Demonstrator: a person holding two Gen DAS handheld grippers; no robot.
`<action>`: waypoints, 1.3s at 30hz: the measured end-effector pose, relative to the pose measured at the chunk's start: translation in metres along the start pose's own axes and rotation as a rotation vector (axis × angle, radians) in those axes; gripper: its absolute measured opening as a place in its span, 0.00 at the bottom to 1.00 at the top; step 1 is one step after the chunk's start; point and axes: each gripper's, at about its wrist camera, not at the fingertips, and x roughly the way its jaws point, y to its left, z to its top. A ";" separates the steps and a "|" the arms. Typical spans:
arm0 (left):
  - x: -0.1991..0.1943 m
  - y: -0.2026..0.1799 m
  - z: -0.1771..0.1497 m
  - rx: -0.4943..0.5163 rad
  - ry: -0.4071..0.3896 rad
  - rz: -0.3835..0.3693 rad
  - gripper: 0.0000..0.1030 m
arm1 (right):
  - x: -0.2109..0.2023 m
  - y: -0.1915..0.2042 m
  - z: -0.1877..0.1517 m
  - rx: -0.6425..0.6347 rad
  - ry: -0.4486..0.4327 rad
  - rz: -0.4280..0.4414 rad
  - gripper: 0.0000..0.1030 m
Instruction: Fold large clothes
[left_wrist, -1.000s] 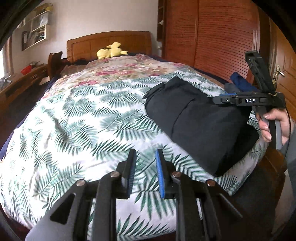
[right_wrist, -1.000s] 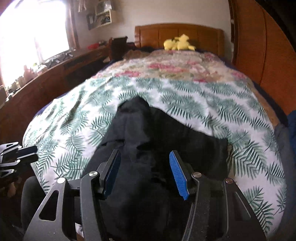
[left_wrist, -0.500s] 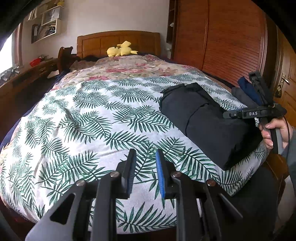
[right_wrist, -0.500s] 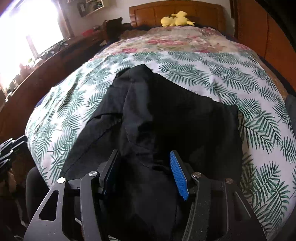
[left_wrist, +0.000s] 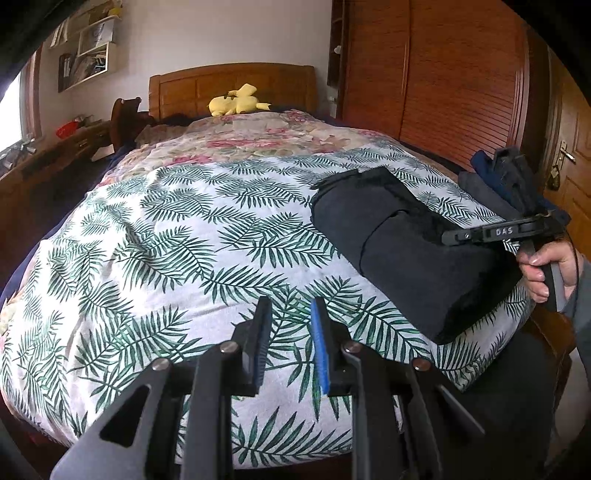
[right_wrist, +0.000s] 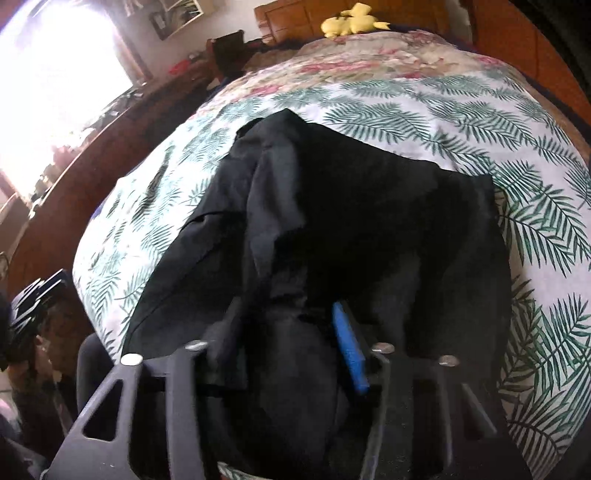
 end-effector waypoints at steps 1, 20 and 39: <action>0.000 -0.001 0.000 0.001 0.000 -0.002 0.18 | -0.005 0.004 0.000 -0.015 -0.020 0.004 0.14; 0.003 -0.028 0.012 0.038 -0.023 -0.062 0.18 | -0.132 -0.029 -0.042 0.018 -0.273 -0.263 0.03; 0.011 -0.047 0.020 0.075 -0.019 -0.079 0.19 | -0.105 0.000 -0.029 -0.058 -0.263 -0.367 0.41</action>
